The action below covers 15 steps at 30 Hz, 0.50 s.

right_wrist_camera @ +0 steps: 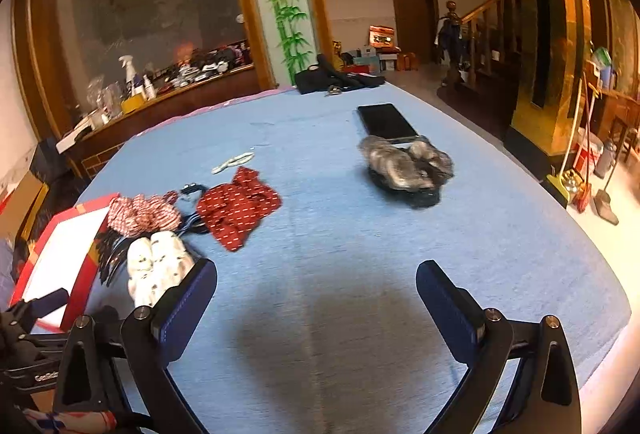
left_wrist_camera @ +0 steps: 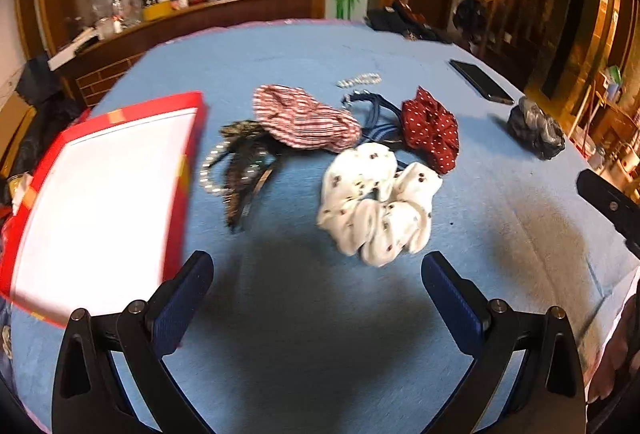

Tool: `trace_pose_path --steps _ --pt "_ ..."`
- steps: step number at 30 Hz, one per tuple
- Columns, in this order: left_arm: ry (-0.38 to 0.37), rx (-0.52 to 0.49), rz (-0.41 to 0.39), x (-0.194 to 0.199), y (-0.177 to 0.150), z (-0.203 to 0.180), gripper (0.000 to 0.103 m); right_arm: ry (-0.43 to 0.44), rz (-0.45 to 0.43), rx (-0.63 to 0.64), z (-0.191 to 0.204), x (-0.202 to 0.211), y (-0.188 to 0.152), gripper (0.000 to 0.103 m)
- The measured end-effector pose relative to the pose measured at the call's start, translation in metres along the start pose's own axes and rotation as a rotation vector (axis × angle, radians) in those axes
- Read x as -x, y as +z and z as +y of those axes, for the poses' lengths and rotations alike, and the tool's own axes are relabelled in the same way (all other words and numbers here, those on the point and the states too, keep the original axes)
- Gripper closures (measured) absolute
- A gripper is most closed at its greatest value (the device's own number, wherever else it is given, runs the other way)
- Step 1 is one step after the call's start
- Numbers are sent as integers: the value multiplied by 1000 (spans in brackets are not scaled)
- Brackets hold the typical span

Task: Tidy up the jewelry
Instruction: 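Move right gripper to grey sheer scrunchie while left gripper reaches white cherry scrunchie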

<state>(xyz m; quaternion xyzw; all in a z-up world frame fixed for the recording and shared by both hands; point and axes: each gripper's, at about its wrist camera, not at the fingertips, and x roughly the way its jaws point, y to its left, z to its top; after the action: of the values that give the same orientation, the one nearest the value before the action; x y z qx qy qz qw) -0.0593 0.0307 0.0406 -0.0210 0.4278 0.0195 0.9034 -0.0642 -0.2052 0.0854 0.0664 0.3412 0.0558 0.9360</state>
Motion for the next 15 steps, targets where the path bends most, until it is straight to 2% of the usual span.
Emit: trace_pose_path --steps 5,8,11,12,15 --pt "-15 -46 32 -25 20 -18 0 -25 -4 -63 -32 2 7 1" --pt "13 -70 50 -46 26 -27 0 -39 -4 -101 -53 4 13 1" --pt "-8 -65 65 -57 28 -30 2 -56 3 -146 -75 2 23 1" --pt "-9 -67 62 -60 28 -32 5 -63 7 -152 -80 0 27 1" --pt "-28 -68 62 -66 30 -33 37 -69 15 -172 -92 -9 43 1"
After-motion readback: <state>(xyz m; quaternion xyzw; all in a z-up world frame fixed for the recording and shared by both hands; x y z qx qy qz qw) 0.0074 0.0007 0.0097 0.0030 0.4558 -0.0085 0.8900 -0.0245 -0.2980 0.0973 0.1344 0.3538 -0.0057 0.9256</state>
